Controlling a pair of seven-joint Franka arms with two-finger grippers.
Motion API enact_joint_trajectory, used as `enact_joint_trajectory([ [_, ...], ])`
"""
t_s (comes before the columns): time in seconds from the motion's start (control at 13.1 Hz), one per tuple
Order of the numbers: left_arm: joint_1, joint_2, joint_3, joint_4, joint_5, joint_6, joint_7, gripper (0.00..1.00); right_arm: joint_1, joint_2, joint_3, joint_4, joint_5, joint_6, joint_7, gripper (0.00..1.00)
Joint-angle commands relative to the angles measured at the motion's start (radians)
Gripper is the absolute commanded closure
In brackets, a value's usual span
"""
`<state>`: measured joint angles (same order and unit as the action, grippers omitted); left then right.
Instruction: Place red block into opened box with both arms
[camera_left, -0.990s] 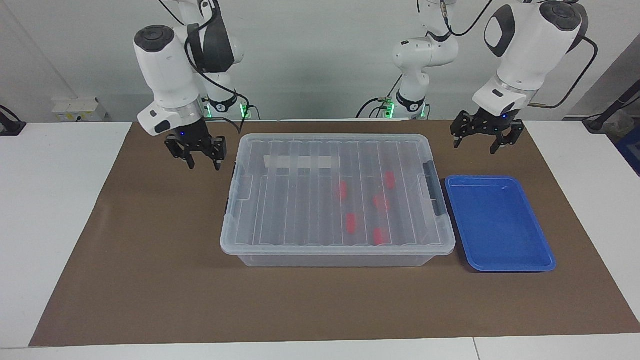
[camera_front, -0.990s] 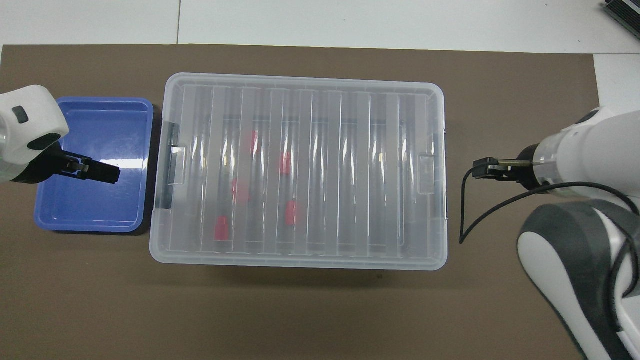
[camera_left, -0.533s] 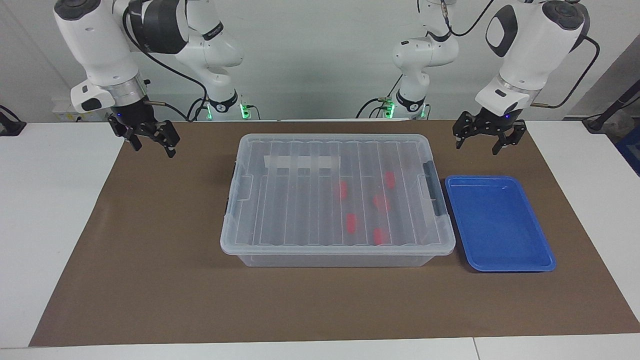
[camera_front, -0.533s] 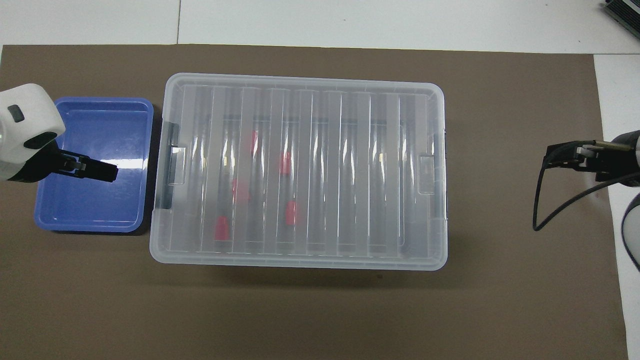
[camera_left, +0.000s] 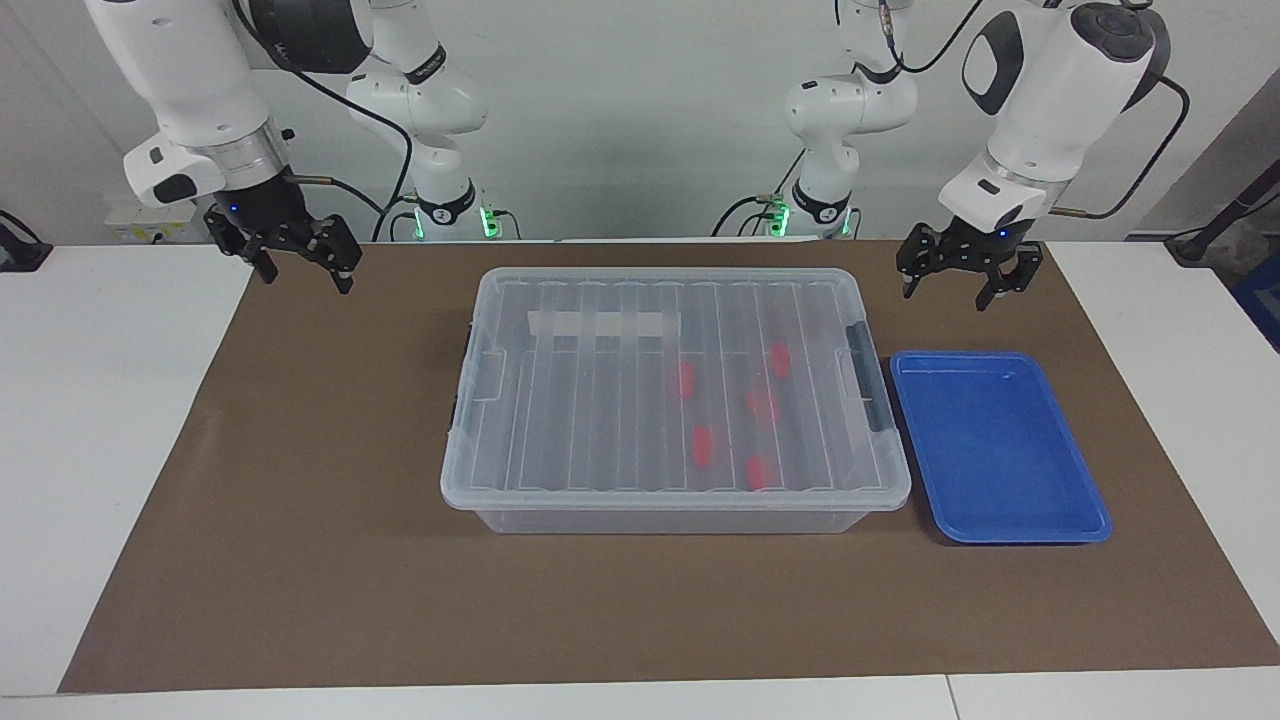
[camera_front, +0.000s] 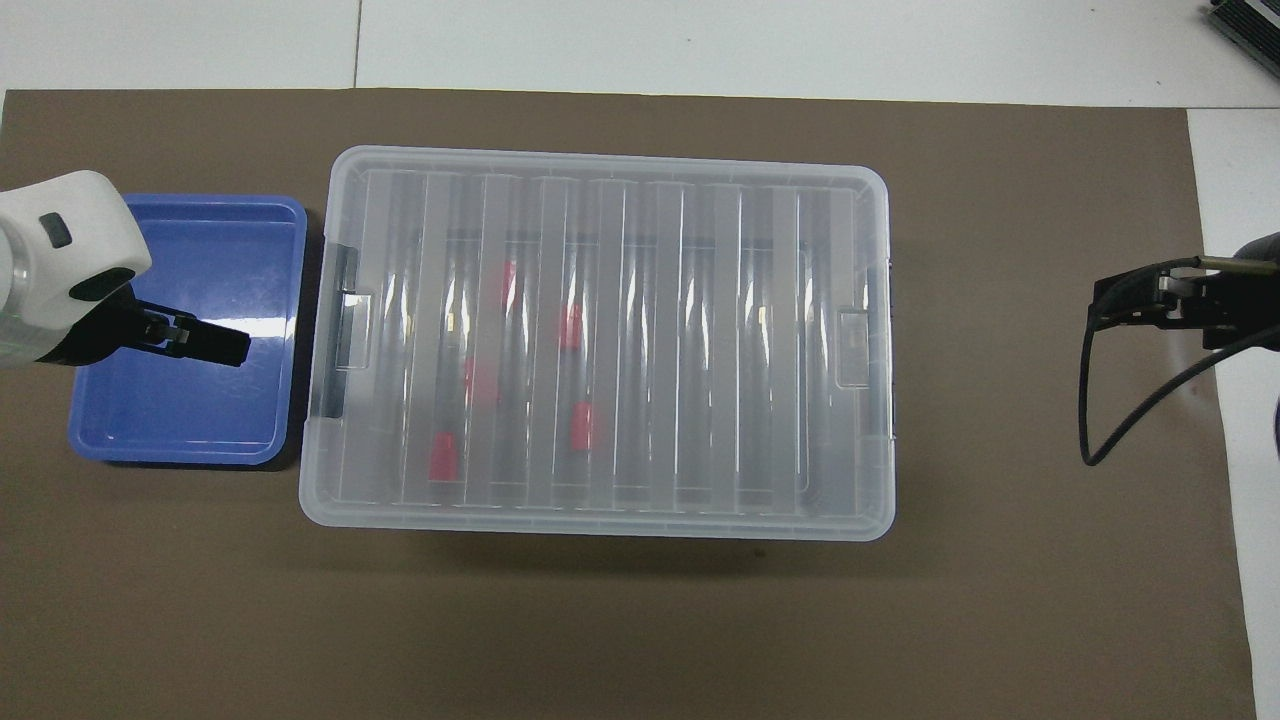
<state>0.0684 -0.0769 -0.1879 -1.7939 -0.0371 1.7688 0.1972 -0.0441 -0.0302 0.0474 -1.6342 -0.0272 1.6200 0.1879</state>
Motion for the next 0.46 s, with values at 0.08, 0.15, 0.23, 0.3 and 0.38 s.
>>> enact_joint_trajectory([
  [0.08,-0.018,-0.027,0.015,-0.036,-0.007,0.026,0.010,0.00,-0.005,-0.011,0.003,-0.016,0.003,-0.049,-0.031,0.00],
  [0.15,-0.022,-0.026,0.025,-0.036,-0.007,0.026,0.010,0.00,-0.005,-0.014,0.003,-0.016,0.003,-0.046,-0.033,0.00],
  [0.23,-0.051,-0.026,0.050,-0.036,-0.007,0.026,0.010,0.00,-0.006,-0.014,0.003,-0.016,0.003,-0.042,-0.034,0.00],
  [0.3,-0.105,-0.027,0.108,-0.036,-0.007,0.026,0.010,0.00,-0.006,-0.014,0.003,-0.016,0.003,-0.040,-0.034,0.00],
  [0.38,-0.157,-0.027,0.154,-0.036,-0.007,0.024,0.008,0.00,-0.005,-0.014,0.003,-0.019,0.003,-0.040,-0.024,0.00],
])
